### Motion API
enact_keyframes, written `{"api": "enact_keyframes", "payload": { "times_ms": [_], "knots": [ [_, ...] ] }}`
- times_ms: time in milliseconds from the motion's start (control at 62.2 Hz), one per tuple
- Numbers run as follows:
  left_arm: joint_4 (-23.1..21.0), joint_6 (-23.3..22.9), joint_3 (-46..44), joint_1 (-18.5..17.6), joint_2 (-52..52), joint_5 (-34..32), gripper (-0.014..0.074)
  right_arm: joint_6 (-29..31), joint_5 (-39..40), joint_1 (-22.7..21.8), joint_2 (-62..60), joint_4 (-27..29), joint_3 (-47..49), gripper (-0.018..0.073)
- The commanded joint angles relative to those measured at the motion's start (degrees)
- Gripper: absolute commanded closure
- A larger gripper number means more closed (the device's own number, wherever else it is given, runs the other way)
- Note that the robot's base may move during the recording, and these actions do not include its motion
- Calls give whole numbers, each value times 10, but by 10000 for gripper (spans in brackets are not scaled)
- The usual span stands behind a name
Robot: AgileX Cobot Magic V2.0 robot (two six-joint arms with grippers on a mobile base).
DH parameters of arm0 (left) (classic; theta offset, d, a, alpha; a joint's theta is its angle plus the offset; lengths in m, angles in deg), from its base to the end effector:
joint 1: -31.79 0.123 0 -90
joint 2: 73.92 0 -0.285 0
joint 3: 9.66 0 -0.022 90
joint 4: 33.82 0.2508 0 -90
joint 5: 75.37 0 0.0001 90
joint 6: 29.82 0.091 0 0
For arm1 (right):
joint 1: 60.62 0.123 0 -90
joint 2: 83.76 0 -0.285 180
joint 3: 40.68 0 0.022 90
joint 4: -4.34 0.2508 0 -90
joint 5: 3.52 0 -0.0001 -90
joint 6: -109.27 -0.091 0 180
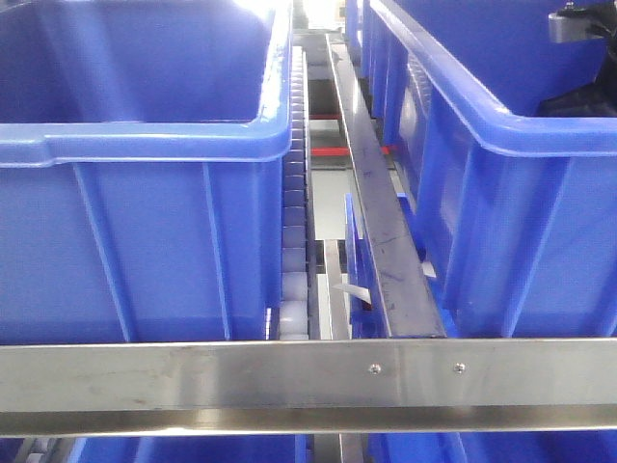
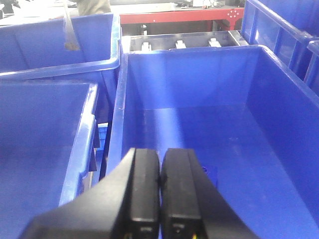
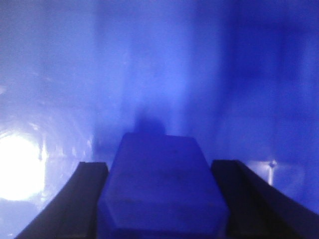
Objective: Pick and sort blue part to right shelf
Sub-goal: 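Lower the right gripper into a blue bin and open it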
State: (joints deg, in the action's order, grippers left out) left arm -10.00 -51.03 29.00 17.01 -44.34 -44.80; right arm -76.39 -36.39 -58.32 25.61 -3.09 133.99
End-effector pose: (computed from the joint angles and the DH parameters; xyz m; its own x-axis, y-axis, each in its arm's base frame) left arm 0.0680 0.0014 0.3667 -0.1119 0.0225 -0.9935 0.0516 0.9985 0.0168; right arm 0.3804 0.0089 0.2306 -0.8412 -0.0441 -0.5389 -0.0109 0.9978 -0.0647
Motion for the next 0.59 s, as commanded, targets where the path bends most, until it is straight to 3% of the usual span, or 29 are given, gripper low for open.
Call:
{"api": "enact_keyframes", "payload": {
  "times_ms": [0,129,386,482,579],
  "knots": [
    [4,0,-14,-4,4,-43,472,5,33,-4,-29,-11,20,102],
    [-1,0,-14,-4,4,-43,472,5,29,-4,-37,-11,20,-18],
    [-8,0,-14,-4,4,-43,472,5,1,-4,-100,-11,20,-10],
    [-8,0,-14,-4,4,-43,472,5,-23,-4,-134,-11,19,60],
    [-8,0,-14,-4,4,-43,471,5,-43,-3,-175,-11,12,216]
  ]
}}
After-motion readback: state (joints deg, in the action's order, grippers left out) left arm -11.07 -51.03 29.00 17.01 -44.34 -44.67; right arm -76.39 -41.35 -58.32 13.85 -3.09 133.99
